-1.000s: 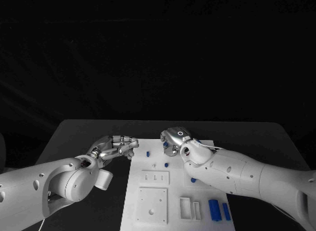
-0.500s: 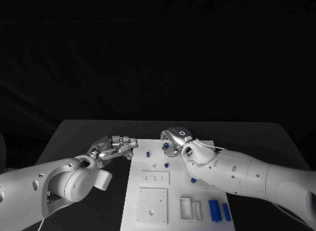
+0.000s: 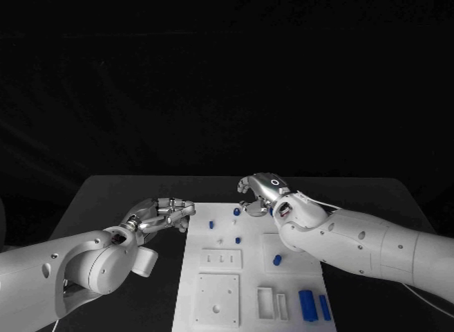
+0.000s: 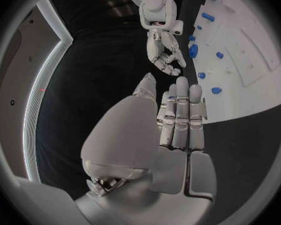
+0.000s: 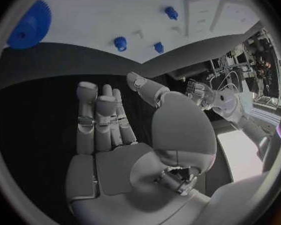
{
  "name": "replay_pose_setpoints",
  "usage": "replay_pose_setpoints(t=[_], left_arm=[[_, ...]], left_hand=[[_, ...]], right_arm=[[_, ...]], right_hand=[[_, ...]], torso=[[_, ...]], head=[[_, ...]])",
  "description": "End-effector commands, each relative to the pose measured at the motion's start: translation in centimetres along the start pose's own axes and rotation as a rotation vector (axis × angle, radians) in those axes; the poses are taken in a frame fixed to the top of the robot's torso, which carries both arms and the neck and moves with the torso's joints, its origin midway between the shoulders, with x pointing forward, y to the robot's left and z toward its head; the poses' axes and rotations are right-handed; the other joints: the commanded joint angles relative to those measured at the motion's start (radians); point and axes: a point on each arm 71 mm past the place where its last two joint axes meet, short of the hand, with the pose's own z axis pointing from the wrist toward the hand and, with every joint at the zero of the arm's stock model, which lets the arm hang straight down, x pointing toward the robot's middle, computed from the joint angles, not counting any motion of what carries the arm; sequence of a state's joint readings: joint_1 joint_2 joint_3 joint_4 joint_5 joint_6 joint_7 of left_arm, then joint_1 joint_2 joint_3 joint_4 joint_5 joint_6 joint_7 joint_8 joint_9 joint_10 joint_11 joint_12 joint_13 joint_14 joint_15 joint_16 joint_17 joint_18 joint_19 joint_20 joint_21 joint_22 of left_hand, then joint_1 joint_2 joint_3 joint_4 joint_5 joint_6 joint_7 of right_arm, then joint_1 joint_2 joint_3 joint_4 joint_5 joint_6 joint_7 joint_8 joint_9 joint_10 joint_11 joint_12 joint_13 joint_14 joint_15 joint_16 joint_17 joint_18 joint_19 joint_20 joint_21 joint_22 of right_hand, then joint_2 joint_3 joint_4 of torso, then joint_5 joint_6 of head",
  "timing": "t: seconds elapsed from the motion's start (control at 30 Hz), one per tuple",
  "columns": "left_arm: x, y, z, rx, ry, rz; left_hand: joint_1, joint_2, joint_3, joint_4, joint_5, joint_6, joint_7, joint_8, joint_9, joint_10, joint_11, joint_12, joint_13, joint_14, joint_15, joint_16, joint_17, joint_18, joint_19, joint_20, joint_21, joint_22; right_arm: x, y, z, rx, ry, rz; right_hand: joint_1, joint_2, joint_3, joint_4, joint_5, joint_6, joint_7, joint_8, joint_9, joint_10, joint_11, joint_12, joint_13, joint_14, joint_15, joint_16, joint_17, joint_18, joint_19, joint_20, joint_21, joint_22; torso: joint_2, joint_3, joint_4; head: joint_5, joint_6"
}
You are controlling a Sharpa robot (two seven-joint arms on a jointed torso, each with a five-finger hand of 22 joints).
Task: Assemble the parts on the task board
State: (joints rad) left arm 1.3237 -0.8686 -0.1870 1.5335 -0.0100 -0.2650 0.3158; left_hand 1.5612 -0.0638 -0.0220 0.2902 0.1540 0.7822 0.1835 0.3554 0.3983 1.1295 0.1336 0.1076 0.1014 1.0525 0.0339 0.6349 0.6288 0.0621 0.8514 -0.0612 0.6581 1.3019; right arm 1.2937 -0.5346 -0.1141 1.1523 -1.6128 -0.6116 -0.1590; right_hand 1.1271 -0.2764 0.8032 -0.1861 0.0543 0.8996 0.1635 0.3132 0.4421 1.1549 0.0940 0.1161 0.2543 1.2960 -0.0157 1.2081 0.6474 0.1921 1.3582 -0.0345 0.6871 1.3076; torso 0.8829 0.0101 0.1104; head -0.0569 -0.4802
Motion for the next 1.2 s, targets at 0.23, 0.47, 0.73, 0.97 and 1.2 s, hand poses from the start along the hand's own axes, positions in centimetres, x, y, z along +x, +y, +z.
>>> replay_pose_setpoints(t=[0.23, 0.47, 0.73, 0.97, 1.2], left_arm=[[-0.8, -0.1, 0.3, 0.016, -0.015, 0.006], [-0.7, -0.1, 0.4, 0.015, -0.009, 0.005], [-0.6, -0.1, 0.4, 0.014, -0.005, 0.004], [-0.5, -0.1, 0.5, 0.014, -0.001, 0.004], [-0.4, 0.0, 0.6, 0.014, 0.001, 0.003]], left_hand=[[0.002, 0.007, -0.006, 0.000, -0.003, 0.004, 0.001, -0.004, -0.001, 0.007, -0.001, -0.007, -0.001, -0.003, -0.003, 0.002, 0.001, 0.030, 0.003, -0.007, 0.004, -0.002], [0.002, 0.007, -0.006, 0.000, -0.003, 0.004, 0.001, -0.004, 0.000, 0.008, -0.001, -0.007, -0.001, -0.003, -0.003, 0.002, 0.001, 0.030, 0.003, -0.007, 0.005, -0.002], [0.003, 0.007, -0.006, 0.000, -0.003, 0.005, 0.001, -0.004, 0.000, 0.008, -0.001, -0.007, -0.001, -0.003, -0.003, 0.002, 0.001, 0.030, 0.003, -0.007, 0.005, -0.002], [0.003, 0.007, -0.006, 0.000, -0.003, 0.005, 0.001, -0.004, 0.000, 0.009, -0.001, -0.007, -0.001, -0.003, -0.003, 0.002, 0.001, 0.030, 0.003, -0.006, 0.005, -0.002], [0.003, 0.008, -0.006, 0.000, -0.003, 0.005, 0.001, -0.004, 0.000, 0.009, -0.001, -0.007, -0.001, -0.003, -0.003, 0.002, 0.001, 0.030, 0.003, -0.006, 0.005, -0.003]], right_arm=[[-1.8, -3.1, -1.1, 0.068, 0.133, -0.004], [-1.3, -5.4, -1.2, 0.131, 0.235, -0.013], [-1.0, -6.9, -1.5, 0.170, 0.281, -0.037], [-0.3, -7.6, -1.7, 0.185, 0.293, -0.057], [0.3, -8.4, -2.1, 0.205, 0.307, -0.063]], right_hand=[[-0.003, -0.011, -0.019, 0.007, -0.003, -0.008, -0.003, -0.003, -0.003, 0.119, -0.040, 0.060, 0.062, 0.001, -0.043, 0.009, -0.005, 0.070, 0.012, -0.003, 0.000, 0.015], [-0.051, -0.024, -0.120, -0.004, 0.001, -0.053, -0.037, -0.030, -0.014, 0.137, -0.088, 0.517, 0.557, 0.005, -0.056, 0.040, 0.015, 0.070, 0.034, -0.014, 0.009, 0.018], [-0.060, -0.006, -0.122, -0.009, 0.015, -0.074, -0.017, -0.048, -0.030, -0.023, -0.062, 0.950, 0.965, -0.012, -0.063, 0.138, 0.122, 0.070, 0.042, -0.037, 0.128, 0.028], [-0.064, -0.002, -0.119, -0.010, 0.021, -0.083, -0.015, -0.050, -0.032, -0.012, -0.060, 1.012, 1.006, -0.020, -0.061, 0.150, 0.157, 0.070, 0.027, -0.045, 0.178, 0.027], [-0.064, 0.001, -0.114, -0.008, 0.021, -0.082, -0.014, -0.048, -0.031, 0.002, -0.059, 1.037, 1.020, -0.021, -0.060, 0.152, 0.168, 0.070, 0.022, -0.047, 0.194, 0.026]], torso=[[-0.008, 0.0073, -0.0191], [-0.011, 0.0141, -0.0286], [-0.009, 0.0126, -0.0273], [-0.010, 0.0118, -0.0261], [-0.010, 0.0102, -0.0228]], head=[[0.001, 0.008], [0.004, 0.007], [-0.003, 0.003], [-0.007, 0.000], [-0.010, -0.004]])
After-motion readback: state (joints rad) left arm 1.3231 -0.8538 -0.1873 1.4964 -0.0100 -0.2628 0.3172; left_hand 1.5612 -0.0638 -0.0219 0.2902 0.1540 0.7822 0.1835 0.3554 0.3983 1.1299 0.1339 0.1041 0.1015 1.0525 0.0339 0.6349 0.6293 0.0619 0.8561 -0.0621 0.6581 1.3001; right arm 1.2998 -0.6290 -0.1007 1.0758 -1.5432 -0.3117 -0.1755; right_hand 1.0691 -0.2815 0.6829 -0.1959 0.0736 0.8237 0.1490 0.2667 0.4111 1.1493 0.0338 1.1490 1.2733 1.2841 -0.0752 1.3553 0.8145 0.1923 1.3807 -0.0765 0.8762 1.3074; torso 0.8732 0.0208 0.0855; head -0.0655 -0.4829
